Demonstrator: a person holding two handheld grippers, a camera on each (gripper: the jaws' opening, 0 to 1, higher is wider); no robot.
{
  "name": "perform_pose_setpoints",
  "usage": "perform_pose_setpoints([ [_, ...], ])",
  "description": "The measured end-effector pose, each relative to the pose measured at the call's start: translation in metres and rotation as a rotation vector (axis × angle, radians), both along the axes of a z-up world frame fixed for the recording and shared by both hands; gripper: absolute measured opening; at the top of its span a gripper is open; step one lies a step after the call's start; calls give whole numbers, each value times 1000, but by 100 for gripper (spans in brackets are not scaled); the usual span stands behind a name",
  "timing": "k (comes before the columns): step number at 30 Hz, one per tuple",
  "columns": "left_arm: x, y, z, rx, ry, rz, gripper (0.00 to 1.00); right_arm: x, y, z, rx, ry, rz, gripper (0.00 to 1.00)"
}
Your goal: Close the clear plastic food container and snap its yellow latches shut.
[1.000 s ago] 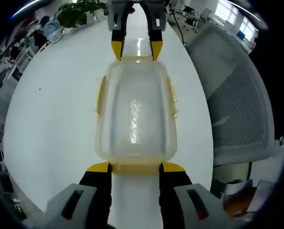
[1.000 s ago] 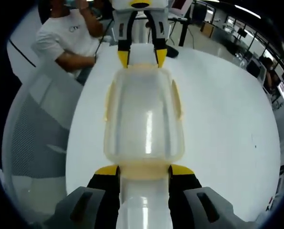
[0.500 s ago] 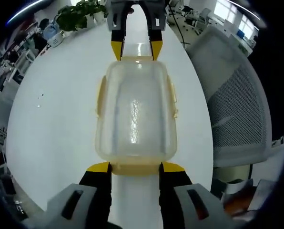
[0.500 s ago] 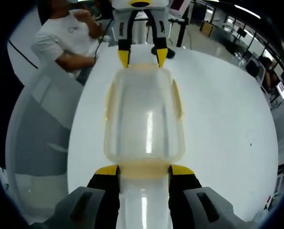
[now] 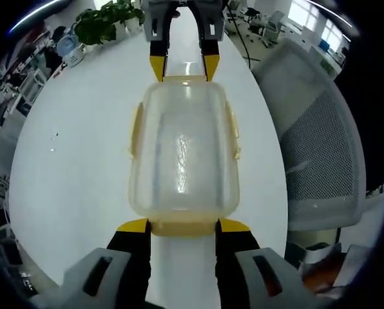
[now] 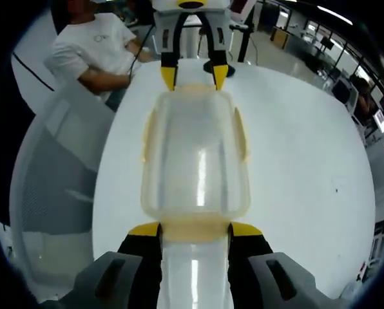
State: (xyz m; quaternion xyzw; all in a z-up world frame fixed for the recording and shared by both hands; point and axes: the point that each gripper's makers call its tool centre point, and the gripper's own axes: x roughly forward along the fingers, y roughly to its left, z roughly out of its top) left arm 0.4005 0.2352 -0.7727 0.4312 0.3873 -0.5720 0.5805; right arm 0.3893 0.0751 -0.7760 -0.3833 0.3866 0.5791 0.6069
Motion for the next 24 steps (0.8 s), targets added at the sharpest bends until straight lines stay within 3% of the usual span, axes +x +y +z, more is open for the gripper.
perform_pose_setpoints([
  [24, 2, -45, -2, -16, 6, -13, 38, 0, -44, 1, -25, 7, -17, 38],
])
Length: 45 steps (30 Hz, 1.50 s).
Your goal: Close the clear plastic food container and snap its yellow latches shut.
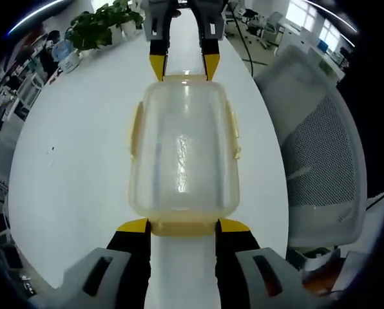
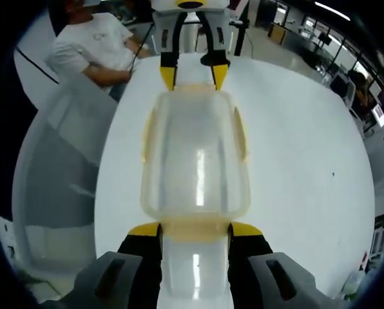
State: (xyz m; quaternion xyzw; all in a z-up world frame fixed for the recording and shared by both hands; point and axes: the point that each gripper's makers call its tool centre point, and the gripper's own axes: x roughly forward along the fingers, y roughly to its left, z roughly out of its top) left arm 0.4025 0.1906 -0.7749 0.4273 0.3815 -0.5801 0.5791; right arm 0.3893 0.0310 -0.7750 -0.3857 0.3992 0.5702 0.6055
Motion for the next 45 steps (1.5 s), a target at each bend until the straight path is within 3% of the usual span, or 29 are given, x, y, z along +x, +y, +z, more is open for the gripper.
perform_pose_setpoints([
  [45, 1, -70, -4, -10, 20, -16, 38, -2, -70, -6, -46, 15, -23, 38],
])
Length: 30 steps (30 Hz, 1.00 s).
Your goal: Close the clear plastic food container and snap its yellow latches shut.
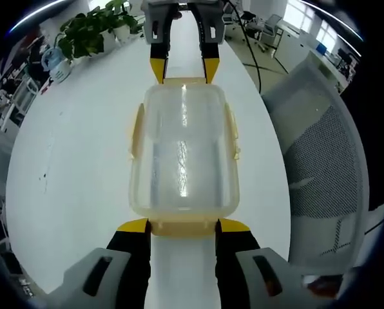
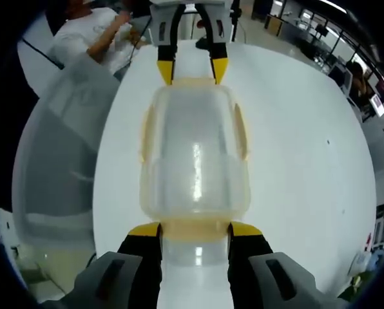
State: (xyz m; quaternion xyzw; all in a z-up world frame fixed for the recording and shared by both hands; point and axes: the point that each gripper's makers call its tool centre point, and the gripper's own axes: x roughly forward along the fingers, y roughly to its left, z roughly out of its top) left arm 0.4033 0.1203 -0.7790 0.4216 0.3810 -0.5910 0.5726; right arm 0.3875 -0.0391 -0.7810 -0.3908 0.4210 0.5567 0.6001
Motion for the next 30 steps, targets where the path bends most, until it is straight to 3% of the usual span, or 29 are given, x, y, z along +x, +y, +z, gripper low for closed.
perform_pose_setpoints([
  [30, -2, -48, -4, -16, 15, 7, 38, 0, -49, -6, -36, 6, 2, 38],
])
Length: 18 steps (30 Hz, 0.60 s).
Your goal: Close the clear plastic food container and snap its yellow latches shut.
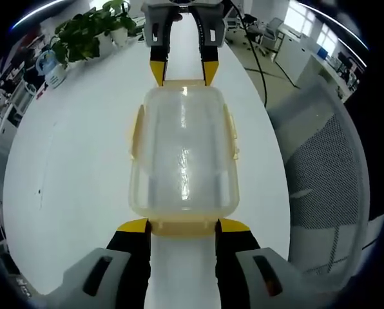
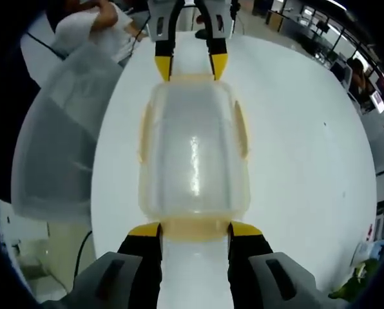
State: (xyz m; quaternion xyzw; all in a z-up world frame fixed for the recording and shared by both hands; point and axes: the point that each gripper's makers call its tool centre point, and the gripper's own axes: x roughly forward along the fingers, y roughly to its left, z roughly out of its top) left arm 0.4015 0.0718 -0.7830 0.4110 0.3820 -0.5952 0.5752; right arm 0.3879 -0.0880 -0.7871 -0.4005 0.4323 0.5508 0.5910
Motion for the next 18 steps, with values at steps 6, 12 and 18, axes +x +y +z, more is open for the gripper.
perform_pose_setpoints([
  [6, -1, -7, 0, -1, 5, 4, 38, 0, -8, 0, -6, 2, 4, 38],
  [12, -2, -15, -1, -3, 9, 6, 38, 0, -16, -1, -15, 6, 2, 38],
  [18, -4, -23, -4, -4, 13, 0, 38, -3, -24, -5, -21, 13, 1, 38],
])
